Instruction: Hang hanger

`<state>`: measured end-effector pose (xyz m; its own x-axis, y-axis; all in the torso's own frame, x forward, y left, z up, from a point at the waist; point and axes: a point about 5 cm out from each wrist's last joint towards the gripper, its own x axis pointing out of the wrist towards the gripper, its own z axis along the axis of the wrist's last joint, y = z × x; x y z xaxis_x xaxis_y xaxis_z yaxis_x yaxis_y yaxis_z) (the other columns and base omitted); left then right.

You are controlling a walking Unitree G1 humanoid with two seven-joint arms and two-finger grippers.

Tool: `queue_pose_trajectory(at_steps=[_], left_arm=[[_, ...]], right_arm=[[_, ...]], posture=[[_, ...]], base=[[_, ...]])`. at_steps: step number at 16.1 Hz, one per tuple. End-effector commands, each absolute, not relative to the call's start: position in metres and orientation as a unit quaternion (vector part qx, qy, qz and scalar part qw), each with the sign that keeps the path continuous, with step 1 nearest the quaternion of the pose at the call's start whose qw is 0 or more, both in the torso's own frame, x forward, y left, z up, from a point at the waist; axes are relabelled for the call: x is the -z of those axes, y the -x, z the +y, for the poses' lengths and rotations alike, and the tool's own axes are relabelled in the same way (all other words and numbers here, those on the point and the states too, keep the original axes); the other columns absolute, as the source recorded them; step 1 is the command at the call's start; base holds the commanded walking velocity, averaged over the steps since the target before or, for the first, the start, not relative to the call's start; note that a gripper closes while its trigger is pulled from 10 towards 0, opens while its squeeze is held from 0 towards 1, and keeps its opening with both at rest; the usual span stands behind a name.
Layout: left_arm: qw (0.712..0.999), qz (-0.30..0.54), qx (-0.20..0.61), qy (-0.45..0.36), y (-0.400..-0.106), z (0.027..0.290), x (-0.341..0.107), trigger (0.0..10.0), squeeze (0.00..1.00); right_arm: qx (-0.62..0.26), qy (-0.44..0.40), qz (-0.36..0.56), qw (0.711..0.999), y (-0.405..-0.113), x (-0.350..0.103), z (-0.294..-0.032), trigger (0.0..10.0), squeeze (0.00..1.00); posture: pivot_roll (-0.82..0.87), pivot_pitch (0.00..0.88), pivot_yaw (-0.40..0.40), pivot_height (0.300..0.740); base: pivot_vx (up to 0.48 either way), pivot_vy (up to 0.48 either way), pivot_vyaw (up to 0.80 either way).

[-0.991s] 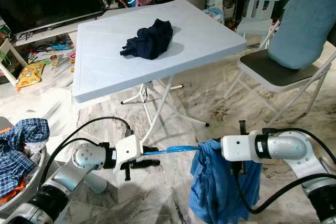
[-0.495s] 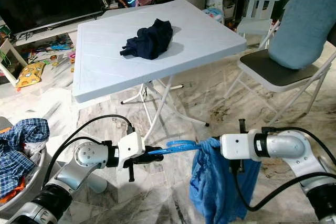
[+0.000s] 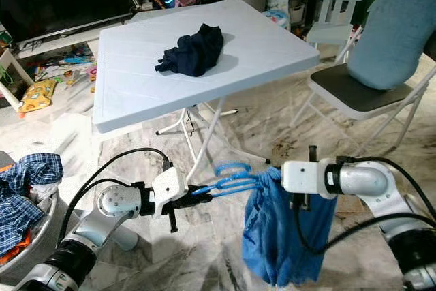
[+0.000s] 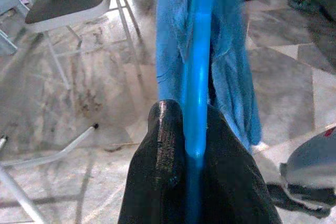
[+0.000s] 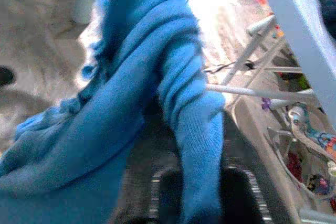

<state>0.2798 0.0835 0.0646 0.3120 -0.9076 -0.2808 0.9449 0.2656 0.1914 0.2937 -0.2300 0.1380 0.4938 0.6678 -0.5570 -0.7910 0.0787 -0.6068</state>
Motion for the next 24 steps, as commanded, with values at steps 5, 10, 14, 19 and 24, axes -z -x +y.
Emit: queue_pose_trajectory(at_steps=[5, 10, 14, 19, 24], left_arm=[[0.815, 0.052, 0.557, -0.151, -0.28, 0.088, -0.061, 0.0, 0.0], [0.834, 0.052, 0.537, -0.119, -0.277, 0.087, -0.057, 0.0, 0.0], [0.853, 0.053, 0.514, -0.071, -0.28, 0.086, -0.059, 0.0, 0.0], [0.877, 0.06, 0.476, -0.029, -0.284, 0.091, -0.058, 0.0, 0.0], [0.899, 0.059, 0.435, 0.001, -0.293, 0.097, -0.062, 0.0, 0.0]], right_arm=[[-0.466, 0.494, 0.014, 0.734, -0.314, -0.16, -0.223, 10.0, 1.0], [-0.423, 0.509, -0.006, 0.749, -0.326, -0.169, -0.227, 10.0, 1.0], [-0.422, 0.505, 0.0, 0.753, -0.328, -0.168, -0.23, 10.0, 1.0], [-0.423, 0.5, 0.017, 0.755, -0.327, -0.169, -0.238, 10.0, 1.0], [-0.366, 0.486, 0.017, 0.794, -0.332, -0.173, -0.248, 10.0, 1.0]], posture=[[-0.25, 0.0, 0.133, 0.74], [-0.25, 0.0, 0.129, 0.74], [-0.25, 0.0, 0.131, 0.74], [-0.25, 0.0, 0.131, 0.74], [-0.25, 0.0, 0.132, 0.74]], base=[[0.0, 0.0, 0.0], [0.0, 0.0, 0.0], [0.0, 0.0, 0.0], [0.0, 0.0, 0.0], [0.0, 0.0, 0.0]])
